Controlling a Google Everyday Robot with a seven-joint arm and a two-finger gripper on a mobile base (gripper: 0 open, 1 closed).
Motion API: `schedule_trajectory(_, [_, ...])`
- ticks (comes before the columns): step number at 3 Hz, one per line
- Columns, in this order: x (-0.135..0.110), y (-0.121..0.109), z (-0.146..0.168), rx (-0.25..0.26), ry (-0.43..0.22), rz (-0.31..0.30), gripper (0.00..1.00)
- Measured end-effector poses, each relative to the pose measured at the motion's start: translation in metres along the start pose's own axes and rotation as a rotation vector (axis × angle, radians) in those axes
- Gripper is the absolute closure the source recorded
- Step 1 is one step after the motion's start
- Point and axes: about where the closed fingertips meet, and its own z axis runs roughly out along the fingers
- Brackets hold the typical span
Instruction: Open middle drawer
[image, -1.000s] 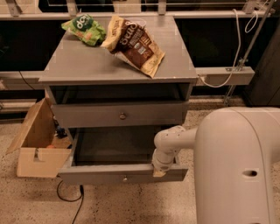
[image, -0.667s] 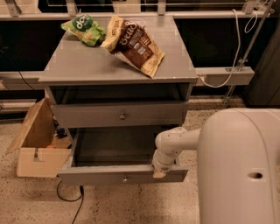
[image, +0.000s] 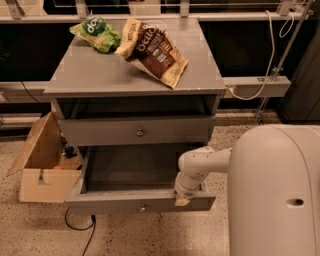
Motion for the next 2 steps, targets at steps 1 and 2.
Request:
schedule_trajectory(1, [0.0,0.0,0.0,0.0,0.0,0.0,0.58])
schedule_trajectory(2, [0.0,0.0,0.0,0.0,0.0,0.0,0.35])
